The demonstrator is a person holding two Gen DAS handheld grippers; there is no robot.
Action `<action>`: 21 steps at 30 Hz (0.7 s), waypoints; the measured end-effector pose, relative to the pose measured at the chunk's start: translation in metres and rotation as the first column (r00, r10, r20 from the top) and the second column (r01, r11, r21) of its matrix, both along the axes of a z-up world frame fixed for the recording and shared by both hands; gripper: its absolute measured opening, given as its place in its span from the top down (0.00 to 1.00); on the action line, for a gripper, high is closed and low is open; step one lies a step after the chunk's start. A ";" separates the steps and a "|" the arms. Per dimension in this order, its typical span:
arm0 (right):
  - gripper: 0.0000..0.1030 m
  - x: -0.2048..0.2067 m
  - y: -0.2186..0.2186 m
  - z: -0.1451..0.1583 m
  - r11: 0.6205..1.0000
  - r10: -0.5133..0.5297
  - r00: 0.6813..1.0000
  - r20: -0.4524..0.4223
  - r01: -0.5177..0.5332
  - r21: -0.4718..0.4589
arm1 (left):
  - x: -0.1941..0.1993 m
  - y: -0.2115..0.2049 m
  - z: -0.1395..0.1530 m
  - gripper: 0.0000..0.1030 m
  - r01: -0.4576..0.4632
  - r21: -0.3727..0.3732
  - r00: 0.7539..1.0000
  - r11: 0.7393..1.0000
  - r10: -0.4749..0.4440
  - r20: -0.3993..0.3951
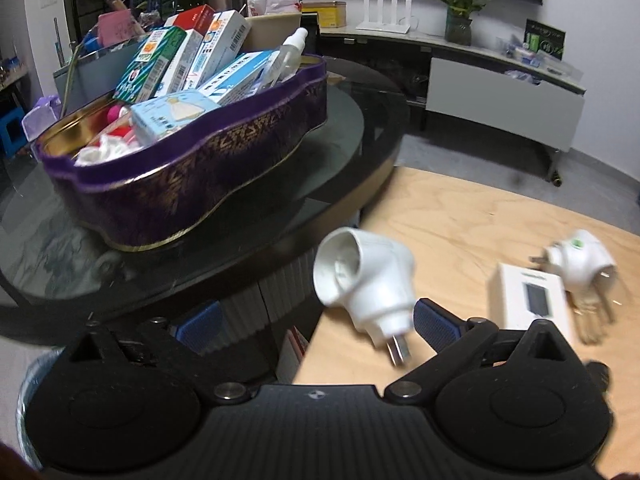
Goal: Organize rigid objects
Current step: 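Grasp the white plug adapter with the left tool while the right tool moves to the white diffuser, then grasp the white plug-in diffuser with the right tool while the left holds the adapter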
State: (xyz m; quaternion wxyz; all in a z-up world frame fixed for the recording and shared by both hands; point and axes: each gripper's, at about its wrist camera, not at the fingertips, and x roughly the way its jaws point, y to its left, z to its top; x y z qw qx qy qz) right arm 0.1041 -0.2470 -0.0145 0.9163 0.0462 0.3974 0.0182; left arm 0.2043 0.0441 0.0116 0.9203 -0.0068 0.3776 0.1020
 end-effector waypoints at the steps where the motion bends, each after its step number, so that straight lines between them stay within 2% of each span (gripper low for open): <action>1: 0.18 0.003 -0.001 0.000 1.000 -0.001 1.000 0.001 0.001 0.000 | 0.004 0.000 -0.003 0.00 0.010 -0.002 1.000 1.000 -0.010 -0.001; 6: 0.18 0.017 -0.001 0.000 1.000 0.005 1.000 0.003 -0.005 -0.001 | 0.021 -0.007 -0.015 0.00 0.035 -0.010 0.999 0.999 -0.035 -0.032; 9: 0.18 0.024 0.000 -0.002 1.000 0.009 1.000 0.000 -0.009 0.002 | 0.029 -0.009 -0.026 0.00 0.026 0.019 0.998 0.999 -0.025 -0.051; 13: 0.18 0.029 0.000 -0.006 1.000 0.015 1.000 -0.002 -0.015 0.006 | 0.027 -0.009 -0.030 0.00 -0.013 0.001 1.000 1.000 0.013 -0.009; 14: 0.18 0.030 0.000 -0.008 1.000 0.015 1.000 -0.002 -0.015 0.007 | 0.026 -0.008 -0.030 0.11 -0.008 -0.005 1.000 1.000 0.009 0.011; 15: 0.18 0.031 0.000 -0.009 1.000 0.012 1.000 -0.003 -0.012 0.008 | 0.024 -0.006 -0.029 0.17 -0.005 -0.001 1.000 1.000 0.005 0.029; 16: 0.18 0.033 -0.001 -0.010 1.000 0.011 1.000 -0.004 -0.011 0.007 | 0.021 -0.005 -0.028 0.33 0.009 -0.005 0.999 1.000 -0.008 0.046; 21: 0.18 0.038 -0.005 -0.015 1.000 -0.012 1.000 -0.006 0.012 0.011 | 0.002 -0.006 -0.026 0.33 0.060 -0.006 0.996 0.998 -0.059 0.070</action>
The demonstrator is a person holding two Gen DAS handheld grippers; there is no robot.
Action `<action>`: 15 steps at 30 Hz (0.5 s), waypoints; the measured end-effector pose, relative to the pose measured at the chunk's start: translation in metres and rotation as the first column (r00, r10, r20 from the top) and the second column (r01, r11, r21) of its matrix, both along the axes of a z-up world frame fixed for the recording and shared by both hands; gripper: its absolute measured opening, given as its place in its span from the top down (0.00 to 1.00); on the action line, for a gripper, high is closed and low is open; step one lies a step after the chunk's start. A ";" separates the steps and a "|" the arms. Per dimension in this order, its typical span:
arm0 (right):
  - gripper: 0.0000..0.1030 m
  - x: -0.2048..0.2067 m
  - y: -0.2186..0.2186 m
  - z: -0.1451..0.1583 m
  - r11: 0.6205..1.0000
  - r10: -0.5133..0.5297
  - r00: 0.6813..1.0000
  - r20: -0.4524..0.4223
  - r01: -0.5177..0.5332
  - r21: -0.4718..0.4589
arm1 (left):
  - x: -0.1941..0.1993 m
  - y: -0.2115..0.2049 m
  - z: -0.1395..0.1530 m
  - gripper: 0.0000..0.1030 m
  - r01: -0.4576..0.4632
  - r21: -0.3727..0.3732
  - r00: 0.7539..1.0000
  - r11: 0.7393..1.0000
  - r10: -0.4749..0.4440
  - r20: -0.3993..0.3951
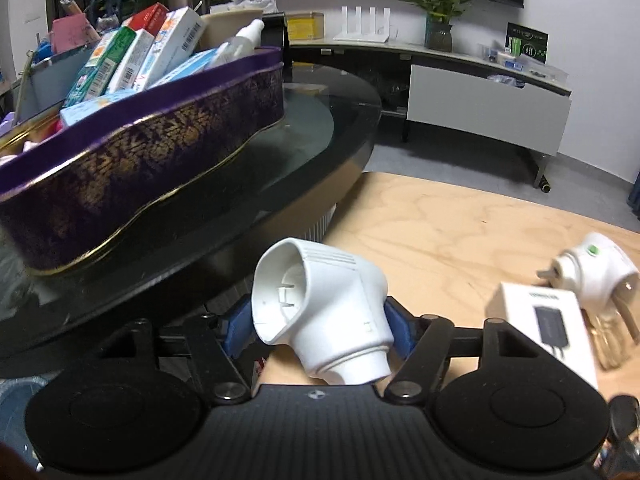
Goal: Organize rigid objects
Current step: 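Grasp the white plug-in diffuser with the right tool while the left holds the adapter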
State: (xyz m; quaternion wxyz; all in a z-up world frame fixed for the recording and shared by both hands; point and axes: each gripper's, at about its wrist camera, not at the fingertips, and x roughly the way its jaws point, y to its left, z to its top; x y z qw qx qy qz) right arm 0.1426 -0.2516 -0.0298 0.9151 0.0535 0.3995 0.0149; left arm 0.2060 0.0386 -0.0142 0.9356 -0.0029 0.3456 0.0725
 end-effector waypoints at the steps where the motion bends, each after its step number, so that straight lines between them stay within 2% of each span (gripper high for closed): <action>1: 0.18 0.001 0.000 0.000 1.000 0.000 1.000 0.001 0.000 0.002 | -0.006 -0.003 0.002 0.33 0.010 0.000 1.000 1.000 -0.010 0.002; 4: 0.18 0.006 0.004 0.002 1.000 0.030 0.999 0.014 -0.030 -0.001 | -0.028 -0.016 0.012 0.33 0.057 0.000 0.998 0.998 -0.057 0.022; 8: 0.18 0.022 0.014 0.007 0.997 0.079 0.996 0.041 -0.079 0.007 | -0.062 -0.026 0.026 0.33 0.105 -0.043 0.994 0.994 -0.103 0.033; 15: 0.18 0.081 0.035 0.013 0.993 0.111 0.993 0.034 -0.112 0.031 | -0.093 -0.032 0.029 0.33 0.170 -0.074 0.985 0.983 -0.168 0.027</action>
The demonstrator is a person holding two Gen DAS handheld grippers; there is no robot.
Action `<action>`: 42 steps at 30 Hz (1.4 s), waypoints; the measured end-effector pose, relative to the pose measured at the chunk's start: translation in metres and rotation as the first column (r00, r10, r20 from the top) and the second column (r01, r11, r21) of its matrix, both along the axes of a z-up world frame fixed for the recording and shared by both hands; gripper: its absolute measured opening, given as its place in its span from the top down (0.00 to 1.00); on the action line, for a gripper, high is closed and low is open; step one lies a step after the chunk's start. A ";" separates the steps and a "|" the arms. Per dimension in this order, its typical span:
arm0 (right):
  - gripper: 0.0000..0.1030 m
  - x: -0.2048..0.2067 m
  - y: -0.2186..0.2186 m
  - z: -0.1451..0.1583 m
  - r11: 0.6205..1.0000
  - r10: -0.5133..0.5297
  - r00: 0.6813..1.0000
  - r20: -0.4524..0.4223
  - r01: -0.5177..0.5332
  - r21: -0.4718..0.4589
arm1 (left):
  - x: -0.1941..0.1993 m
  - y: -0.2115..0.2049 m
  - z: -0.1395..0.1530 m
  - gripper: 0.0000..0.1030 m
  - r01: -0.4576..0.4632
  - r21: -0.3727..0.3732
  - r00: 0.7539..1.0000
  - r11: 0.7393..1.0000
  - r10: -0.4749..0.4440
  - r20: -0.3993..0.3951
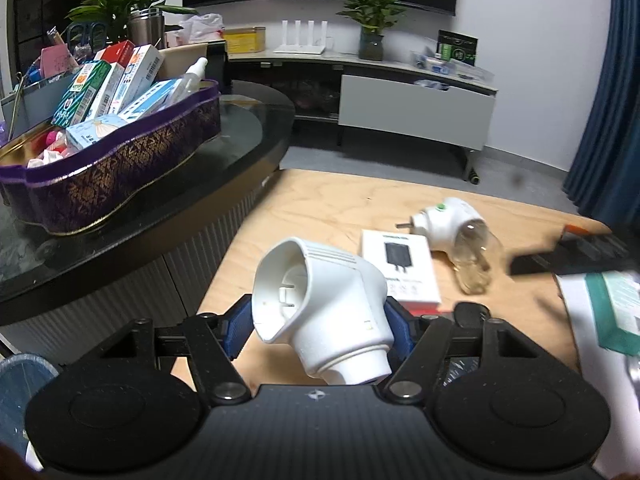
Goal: Organize rigid objects
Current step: 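Grasp the white plug-in diffuser with the right tool while the left holds the adapter, then carry the white adapter and white diffuser over the white box with both tools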
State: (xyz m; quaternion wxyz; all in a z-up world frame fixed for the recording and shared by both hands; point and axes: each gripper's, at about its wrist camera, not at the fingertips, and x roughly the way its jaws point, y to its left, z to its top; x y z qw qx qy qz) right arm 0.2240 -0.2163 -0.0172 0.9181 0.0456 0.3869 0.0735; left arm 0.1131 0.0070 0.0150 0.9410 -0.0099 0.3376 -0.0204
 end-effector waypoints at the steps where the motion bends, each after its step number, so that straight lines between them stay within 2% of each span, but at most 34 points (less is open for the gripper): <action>1: 0.18 0.009 0.003 -0.002 1.000 0.006 1.000 -0.007 -0.006 0.000 | -0.002 0.001 -0.001 0.33 0.004 0.001 1.000 1.000 -0.004 0.004; 8: 0.17 0.063 0.030 -0.021 0.989 0.046 0.996 -0.082 -0.057 -0.134 | 0.006 -0.004 -0.002 0.33 0.021 -0.014 1.000 1.000 -0.021 0.014; 10: 0.17 0.073 0.034 -0.024 0.989 0.057 0.995 -0.081 -0.068 -0.134 | 0.007 -0.005 -0.002 0.33 0.029 -0.029 1.000 0.999 -0.028 0.009; 13: 0.20 0.088 0.041 -0.033 0.985 0.089 0.988 -0.127 -0.106 -0.135 | 0.012 -0.007 -0.002 0.33 0.032 -0.050 0.999 0.998 -0.032 0.003; 14: 0.26 0.089 0.044 -0.034 0.981 0.095 0.989 -0.110 -0.112 -0.157 | 0.014 -0.007 -0.003 0.33 0.033 -0.051 0.999 0.998 -0.033 0.002; 15: 0.42 0.089 0.046 -0.034 0.977 0.109 0.989 -0.095 -0.124 -0.172 | 0.014 -0.008 -0.003 0.33 0.033 -0.051 0.999 0.998 -0.033 0.001; 16: 0.52 0.089 0.047 -0.032 0.976 0.112 0.990 -0.084 -0.126 -0.176 | 0.014 -0.009 -0.003 0.33 0.033 -0.052 0.999 0.998 -0.033 0.000; 19: 0.53 0.080 0.038 -0.029 0.985 0.084 0.994 -0.073 -0.094 -0.145 | 0.012 -0.012 -0.002 0.33 0.046 -0.046 0.999 0.998 -0.046 0.008; 21: 0.53 0.063 0.031 -0.022 0.986 0.061 0.997 -0.040 -0.067 -0.151 | 0.010 -0.016 -0.001 0.33 0.065 -0.041 0.998 0.997 -0.064 0.012; 24: 0.53 0.025 0.010 -0.001 0.995 0.028 1.000 -0.002 -0.029 -0.096 | 0.003 -0.025 0.003 0.33 0.106 -0.027 0.994 0.994 -0.106 0.016; 27: 0.53 -0.026 -0.015 0.024 0.996 -0.016 0.999 0.048 0.021 -0.091 | -0.008 -0.039 0.011 0.33 0.146 -0.022 0.989 0.989 -0.146 0.019; 31: 0.53 -0.103 -0.058 0.046 0.987 -0.134 0.987 0.094 0.141 -0.078 | -0.035 -0.067 0.025 0.33 0.223 -0.035 0.974 0.974 -0.222 0.035; 35: 0.53 -0.174 -0.096 0.051 0.956 -0.267 0.958 0.105 0.277 -0.095 | -0.063 -0.105 0.034 0.33 0.307 -0.082 0.952 0.948 -0.305 0.036; 42: 0.52 -0.252 -0.137 0.039 0.904 -0.412 0.904 0.110 0.421 -0.075 | -0.102 -0.166 0.032 0.33 0.414 -0.068 0.910 0.908 -0.413 0.028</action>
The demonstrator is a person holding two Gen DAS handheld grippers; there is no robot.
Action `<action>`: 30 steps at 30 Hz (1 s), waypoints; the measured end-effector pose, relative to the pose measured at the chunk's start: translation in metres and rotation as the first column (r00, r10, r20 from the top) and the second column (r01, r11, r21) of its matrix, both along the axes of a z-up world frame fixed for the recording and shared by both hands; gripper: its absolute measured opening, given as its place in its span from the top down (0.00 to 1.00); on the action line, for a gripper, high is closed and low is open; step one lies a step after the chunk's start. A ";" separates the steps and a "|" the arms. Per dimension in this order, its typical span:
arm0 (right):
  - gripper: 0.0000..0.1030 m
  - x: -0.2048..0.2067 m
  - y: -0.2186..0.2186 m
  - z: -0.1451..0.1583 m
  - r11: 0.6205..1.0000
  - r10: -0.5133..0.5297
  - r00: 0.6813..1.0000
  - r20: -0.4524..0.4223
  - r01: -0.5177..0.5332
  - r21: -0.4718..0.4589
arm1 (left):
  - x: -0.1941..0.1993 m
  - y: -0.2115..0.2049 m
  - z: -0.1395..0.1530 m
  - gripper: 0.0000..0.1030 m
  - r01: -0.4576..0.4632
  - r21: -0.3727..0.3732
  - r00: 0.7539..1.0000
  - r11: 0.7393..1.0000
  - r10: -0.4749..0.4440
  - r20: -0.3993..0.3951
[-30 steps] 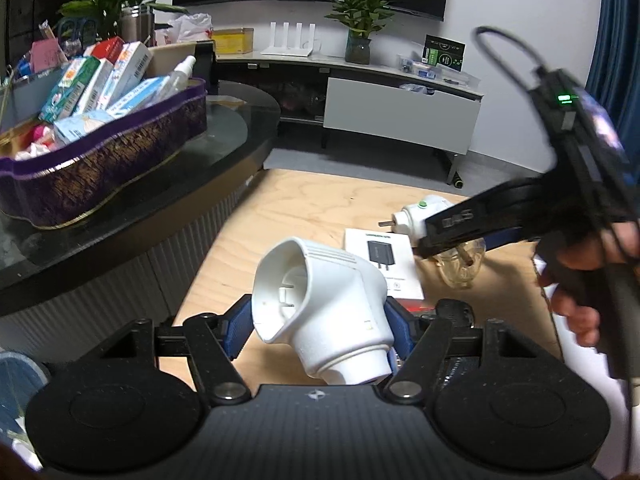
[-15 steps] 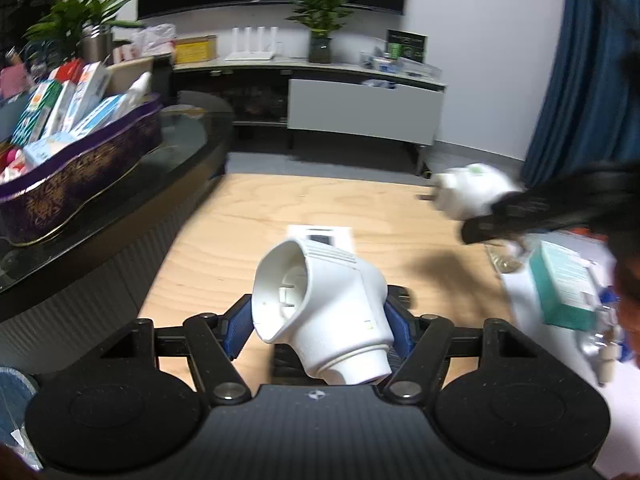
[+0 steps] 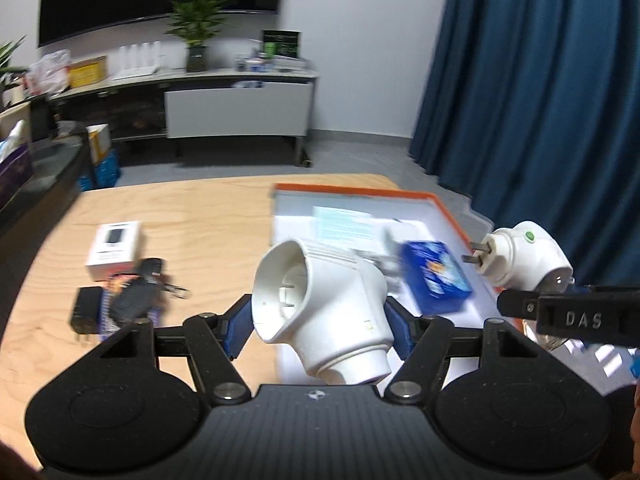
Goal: Organize rigid objects
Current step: 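Carry the white adapter and white diffuser over the white box with both tools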
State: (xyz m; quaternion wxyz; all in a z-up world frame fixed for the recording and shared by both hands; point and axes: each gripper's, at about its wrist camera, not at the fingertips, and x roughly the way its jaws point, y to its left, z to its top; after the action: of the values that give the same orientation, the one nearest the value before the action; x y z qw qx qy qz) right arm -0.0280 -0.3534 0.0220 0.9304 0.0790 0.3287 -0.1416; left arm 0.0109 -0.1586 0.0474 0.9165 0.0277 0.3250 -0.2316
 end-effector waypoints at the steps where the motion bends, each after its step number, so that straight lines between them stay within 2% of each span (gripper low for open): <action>1: 0.52 -0.007 -0.003 -0.002 1.000 -0.009 1.000 0.001 0.009 0.005 | -0.003 -0.005 -0.001 0.33 0.011 0.007 1.000 1.000 -0.011 -0.002; 8: 0.52 -0.028 -0.009 -0.018 0.999 -0.009 1.000 -0.002 0.010 0.049 | -0.015 -0.019 -0.010 0.33 0.017 0.054 1.000 0.998 -0.017 -0.010; 13: 0.52 -0.031 -0.003 -0.020 0.999 0.007 1.000 0.008 -0.007 0.045 | -0.020 -0.019 -0.011 0.33 -0.004 0.072 1.000 0.997 0.005 -0.014; 30: 0.52 -0.036 0.001 -0.022 1.000 0.000 1.000 0.003 0.000 0.025 | -0.031 -0.017 -0.011 0.33 -0.041 0.064 0.998 0.997 0.043 -0.039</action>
State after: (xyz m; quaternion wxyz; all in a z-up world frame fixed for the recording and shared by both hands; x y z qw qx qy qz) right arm -0.0636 -0.3525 -0.0001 0.9298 0.0910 0.3291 -0.1375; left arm -0.0198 -0.1756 0.0368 0.9131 0.0452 0.3512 -0.2024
